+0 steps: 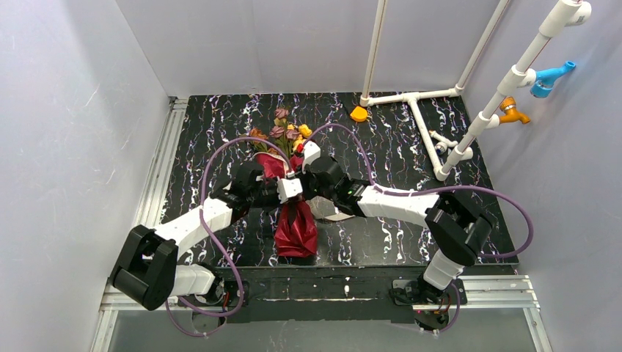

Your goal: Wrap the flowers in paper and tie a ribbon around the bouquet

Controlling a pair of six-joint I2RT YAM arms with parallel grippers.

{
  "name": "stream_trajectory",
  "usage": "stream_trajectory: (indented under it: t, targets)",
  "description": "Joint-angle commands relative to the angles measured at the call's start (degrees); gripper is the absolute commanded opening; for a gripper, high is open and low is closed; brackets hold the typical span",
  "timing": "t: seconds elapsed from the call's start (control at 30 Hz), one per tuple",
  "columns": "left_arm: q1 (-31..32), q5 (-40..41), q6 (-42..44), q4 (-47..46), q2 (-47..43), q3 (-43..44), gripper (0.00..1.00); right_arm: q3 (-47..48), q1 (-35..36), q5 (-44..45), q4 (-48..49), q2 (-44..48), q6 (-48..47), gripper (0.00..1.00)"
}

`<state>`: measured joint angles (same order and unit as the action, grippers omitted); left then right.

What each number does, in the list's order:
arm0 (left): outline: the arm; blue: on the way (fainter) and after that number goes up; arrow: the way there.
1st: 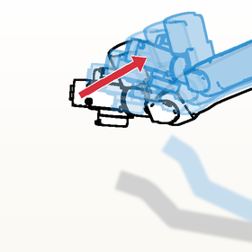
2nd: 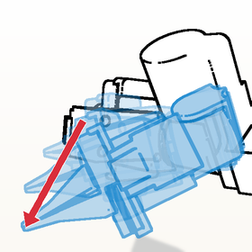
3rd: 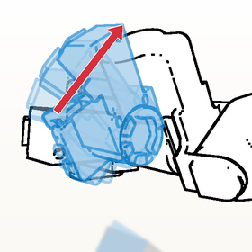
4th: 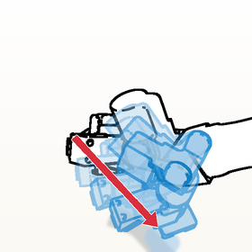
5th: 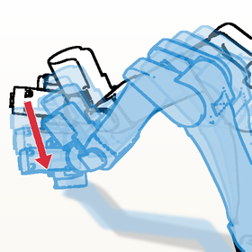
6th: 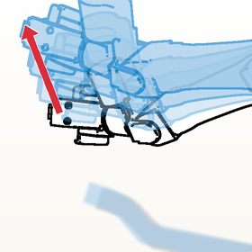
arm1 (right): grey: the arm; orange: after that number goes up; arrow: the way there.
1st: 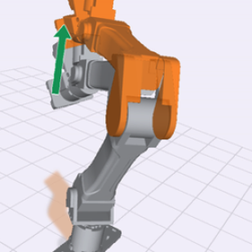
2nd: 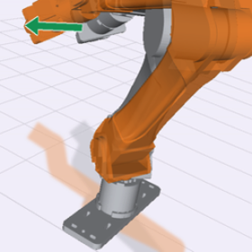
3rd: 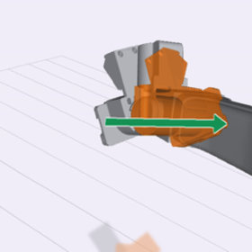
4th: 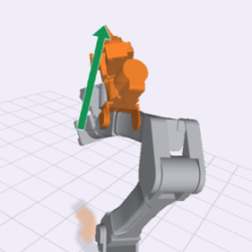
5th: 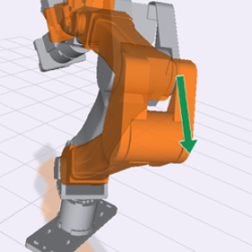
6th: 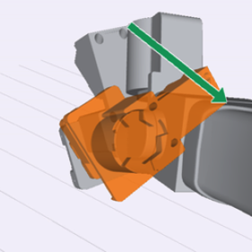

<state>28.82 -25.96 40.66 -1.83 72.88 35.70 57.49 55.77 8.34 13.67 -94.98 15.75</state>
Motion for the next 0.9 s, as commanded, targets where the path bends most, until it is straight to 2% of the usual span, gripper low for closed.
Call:
stream_trajectory:
  t: [0.0,0.1,0.27,0.53,0.6,0.7,0.87]
  targets:
    - [-0.32,-5.09,1.18,7.90,-0.59,4.53,0.00,-0.79,2.15,-6.31,4.91,2.22,-2.83,0.01]
    - [-1.53,-8.91,2.39,12.70,-0.34,6.85,0.00,-0.60,2.15,-8.79,5.08,1.74,-3.28,0.01]
    - [-4.01,-14.96,6.64,26.53,2.44,13.22,0.00,0.76,2.11,-12.54,4.61,0.58,-3.85,0.01]
    - [-6.83,-21.35,3.60,30.49,7.35,18.30,0.00,2.78,2.15,-12.74,1.58,-0.32,-4.81,0.01]
    - [-7.29,-21.84,-1.22,30.00,9.76,20.36,0.00,2.84,2.15,-11.45,0.04,0.34,-5.60,0.01]
    - [-7.42,-23.47,-4.41,32.28,14.28,24.68,0.00,2.51,2.15,-7.31,-2.71,2.40,-7.27,0.11]
    - [-7.46,-24.47,-13.03,29.76,18.76,29.14,0.00,2.76,1.36,-0.49,-8.87,6.82,-10.02,0.21]
